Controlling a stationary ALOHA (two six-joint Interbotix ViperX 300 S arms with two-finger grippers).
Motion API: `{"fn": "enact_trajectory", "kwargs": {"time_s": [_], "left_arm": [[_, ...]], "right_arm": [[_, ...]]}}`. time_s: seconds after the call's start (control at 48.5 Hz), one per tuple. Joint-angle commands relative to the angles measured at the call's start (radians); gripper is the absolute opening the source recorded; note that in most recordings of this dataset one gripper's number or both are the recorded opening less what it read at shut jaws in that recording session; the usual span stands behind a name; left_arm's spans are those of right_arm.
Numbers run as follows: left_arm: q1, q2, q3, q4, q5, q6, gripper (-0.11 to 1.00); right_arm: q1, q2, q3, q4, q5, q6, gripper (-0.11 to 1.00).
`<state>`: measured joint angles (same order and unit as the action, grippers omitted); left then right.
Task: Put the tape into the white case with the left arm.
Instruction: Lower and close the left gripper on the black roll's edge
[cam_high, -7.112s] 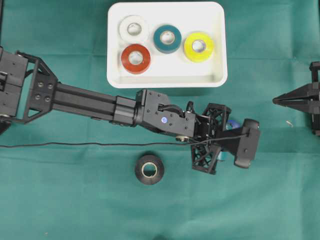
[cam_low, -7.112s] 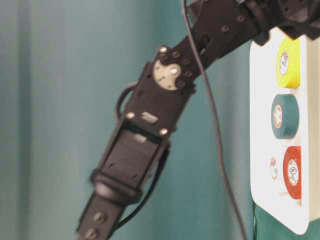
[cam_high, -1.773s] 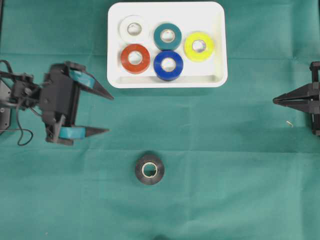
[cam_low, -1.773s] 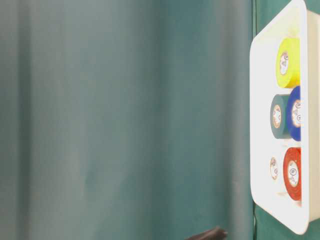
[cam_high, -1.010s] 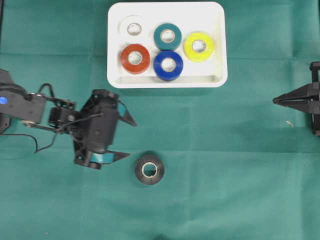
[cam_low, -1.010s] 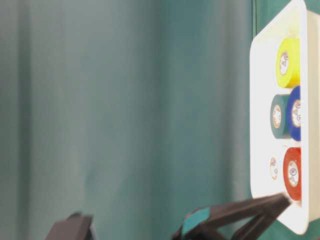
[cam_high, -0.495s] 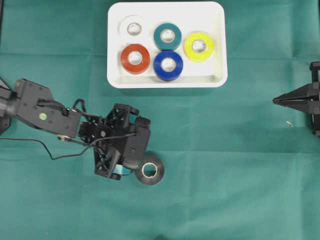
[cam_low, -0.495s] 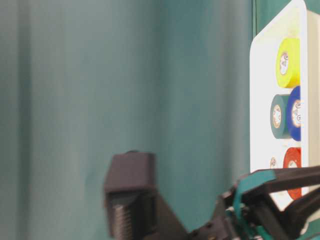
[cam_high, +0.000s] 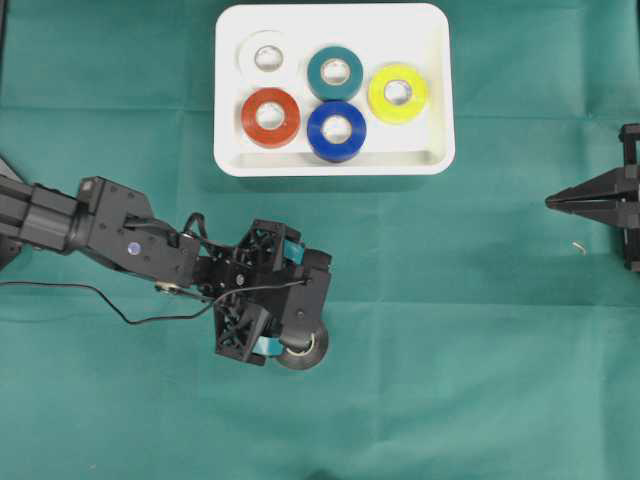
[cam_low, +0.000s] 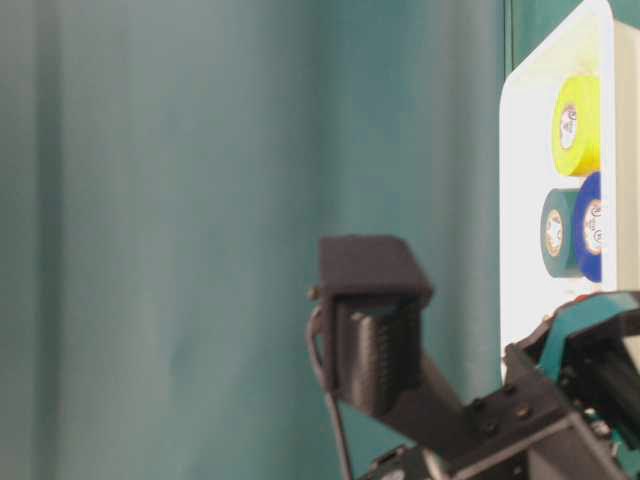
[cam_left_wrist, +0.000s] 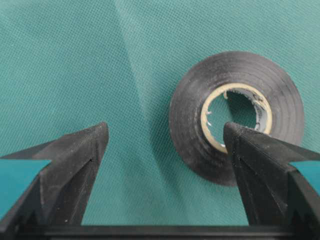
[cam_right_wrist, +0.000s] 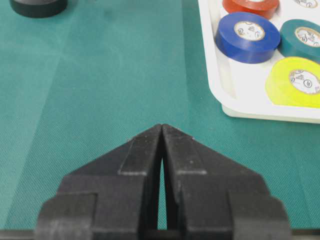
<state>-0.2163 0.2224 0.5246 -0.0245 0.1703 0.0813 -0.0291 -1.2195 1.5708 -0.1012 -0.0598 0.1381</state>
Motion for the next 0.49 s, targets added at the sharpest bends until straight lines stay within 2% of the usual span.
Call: {"fn": "enact_trajectory", "kwargs": {"time_s": [0.0, 0.371, 0.433, 0.474], "left_arm": [[-0.003, 0.000, -0.029, -0.002, -0.012, 0.003, 0.95], [-0.002, 0.040, -0.040, -0.002, -0.028, 0.002, 0.93], [-0.002, 0.038, -0.035, 0.000, -0.026, 0.002, 0.87], [-0.002, 0.035, -0.034, -0.002, -0.023, 0.003, 0.76]], "right_arm": [[-0.002, 0.006, -0.011, 0.000, -0.011, -0.002, -0.09], [-0.002, 0.005, -0.012, -0.002, -0.012, -0.002, -0.09], [-0.002, 0.006, -0.011, -0.002, -0.012, -0.002, -0.09], [-0.002, 0.006, -0.011, 0.000, -0.011, -0.002, -0.09]]}}
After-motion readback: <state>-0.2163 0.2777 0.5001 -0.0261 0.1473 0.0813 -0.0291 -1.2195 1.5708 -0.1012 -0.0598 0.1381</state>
